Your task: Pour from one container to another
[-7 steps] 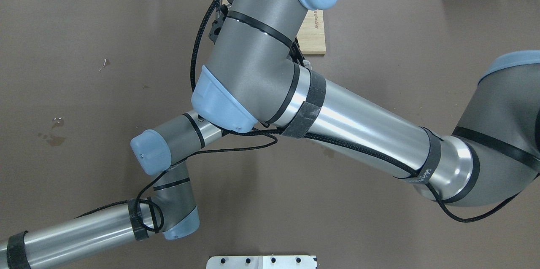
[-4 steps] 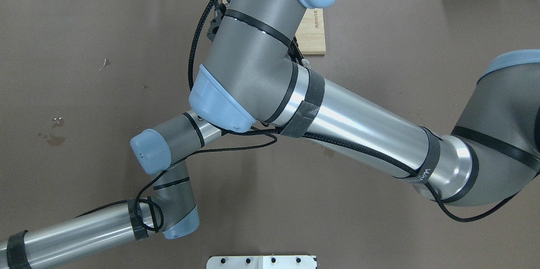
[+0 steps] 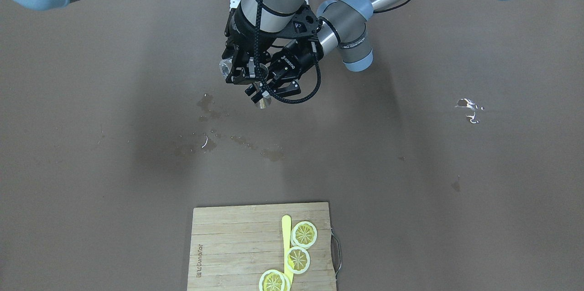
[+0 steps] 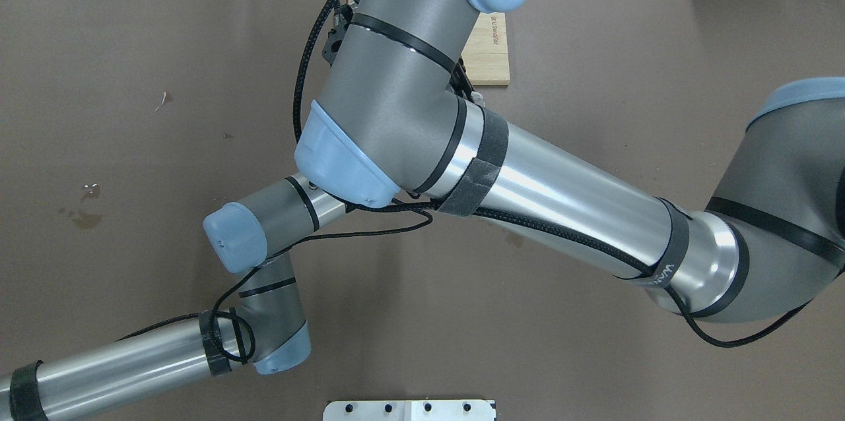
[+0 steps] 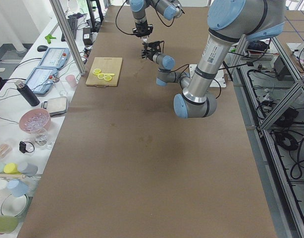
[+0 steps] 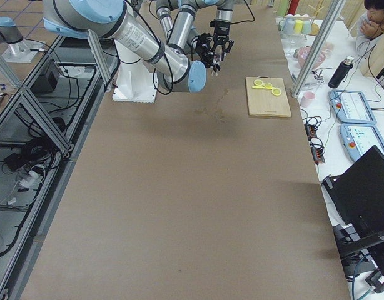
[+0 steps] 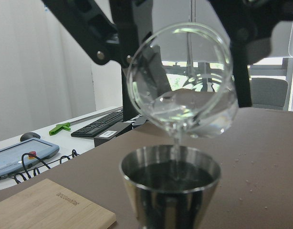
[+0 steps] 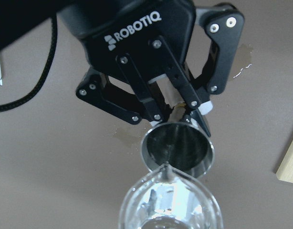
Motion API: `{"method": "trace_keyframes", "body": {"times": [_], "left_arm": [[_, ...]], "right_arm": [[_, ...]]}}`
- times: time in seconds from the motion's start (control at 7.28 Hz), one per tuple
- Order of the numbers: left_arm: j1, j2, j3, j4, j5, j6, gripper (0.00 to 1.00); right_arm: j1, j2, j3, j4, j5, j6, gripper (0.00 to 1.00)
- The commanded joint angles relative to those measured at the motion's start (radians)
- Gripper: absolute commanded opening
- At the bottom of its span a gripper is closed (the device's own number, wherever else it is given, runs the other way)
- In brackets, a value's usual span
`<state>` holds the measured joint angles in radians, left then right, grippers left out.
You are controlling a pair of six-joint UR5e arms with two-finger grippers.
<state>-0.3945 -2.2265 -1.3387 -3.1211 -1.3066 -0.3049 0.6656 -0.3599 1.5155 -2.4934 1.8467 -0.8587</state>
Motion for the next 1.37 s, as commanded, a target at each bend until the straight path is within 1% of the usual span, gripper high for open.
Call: {"method": "trace_keyframes", "body": {"times": [0.0, 0.55, 0.82, 0.96, 1.24], "left_arm": [[0.0, 0.002, -0.002, -0.002, 0.0, 0.0, 0.0], [0.0, 0.002, 0.0, -0.001, 0.0, 0.0, 0.0], [0.0, 0.002, 0.0, -0.001, 0.001, 0.0, 0.0], [0.0, 0.002, 0.0, -0.001, 0.001, 0.0, 0.0], [0.0, 0.001, 0.0, -0.001, 0.001, 0.0, 0.0]], "right_arm": [[0.002, -0.001, 0.005, 0.004, 0.009, 0.003, 0.0], [0.009, -0.004, 0.02, 0.016, 0.052, 0.006, 0.0], [0.032, -0.017, 0.058, 0.036, 0.078, 0.004, 0.0], [0.048, -0.039, 0.09, 0.045, 0.092, 0.004, 0.0], [0.092, -0.141, 0.199, 0.091, 0.144, 0.004, 0.0]]}}
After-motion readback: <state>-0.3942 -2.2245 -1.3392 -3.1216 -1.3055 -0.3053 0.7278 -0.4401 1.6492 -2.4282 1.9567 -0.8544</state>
